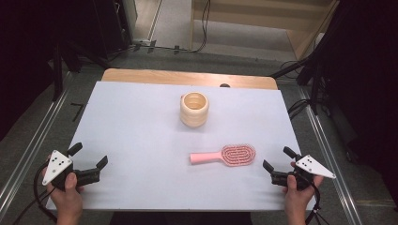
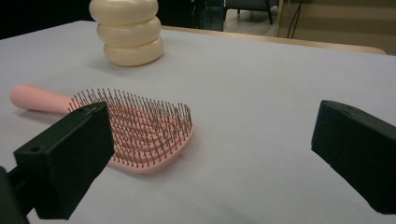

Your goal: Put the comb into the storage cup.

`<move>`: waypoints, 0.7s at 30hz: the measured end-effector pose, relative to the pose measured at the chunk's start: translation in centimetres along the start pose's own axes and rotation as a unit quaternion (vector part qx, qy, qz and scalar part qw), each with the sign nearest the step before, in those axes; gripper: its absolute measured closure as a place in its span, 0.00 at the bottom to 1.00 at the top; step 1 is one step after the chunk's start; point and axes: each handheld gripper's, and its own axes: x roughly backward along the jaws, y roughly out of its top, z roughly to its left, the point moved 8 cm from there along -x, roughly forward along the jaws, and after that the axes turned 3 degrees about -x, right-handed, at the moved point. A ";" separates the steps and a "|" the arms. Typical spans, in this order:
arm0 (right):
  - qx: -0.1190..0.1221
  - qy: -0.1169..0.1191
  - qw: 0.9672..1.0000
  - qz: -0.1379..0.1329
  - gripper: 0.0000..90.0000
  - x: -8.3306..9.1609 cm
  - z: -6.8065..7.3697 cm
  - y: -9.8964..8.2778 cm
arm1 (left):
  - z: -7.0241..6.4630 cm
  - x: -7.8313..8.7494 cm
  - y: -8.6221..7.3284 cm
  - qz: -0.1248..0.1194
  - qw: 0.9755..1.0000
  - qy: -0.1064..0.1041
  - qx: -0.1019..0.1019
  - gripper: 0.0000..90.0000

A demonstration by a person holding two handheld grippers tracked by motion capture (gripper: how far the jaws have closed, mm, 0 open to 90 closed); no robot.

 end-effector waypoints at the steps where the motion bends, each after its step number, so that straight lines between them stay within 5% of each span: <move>1: 0.001 0.000 1.000 0.001 0.00 0.0 0.0 0.0 | 0.0 0.0 0.0 0.002 1.000 0.001 -0.001 0.00; 6: 0.004 0.001 1.000 0.003 0.00 -0.1 0.1 0.0 | -0.4 0.2 0.6 0.005 1.000 0.011 -0.017 0.02; 11: 0.003 0.004 1.000 0.000 0.00 0.0 0.1 0.0 | -1.8 0.0 1.3 -0.009 1.000 -0.017 -0.019 0.09; 14: 0.002 0.002 1.000 0.000 0.00 0.0 0.1 0.0 | -2.9 -0.5 1.6 0.003 0.999 -0.045 -0.023 0.09; 16: 0.004 0.002 1.000 0.001 0.00 0.0 0.1 0.0 | -3.4 -0.7 1.9 0.002 0.999 -0.044 -0.030 0.16; 21: 0.007 0.004 1.000 0.004 0.00 0.0 0.2 0.0 | -4.4 -1.4 2.4 0.011 0.998 -0.059 -0.026 0.04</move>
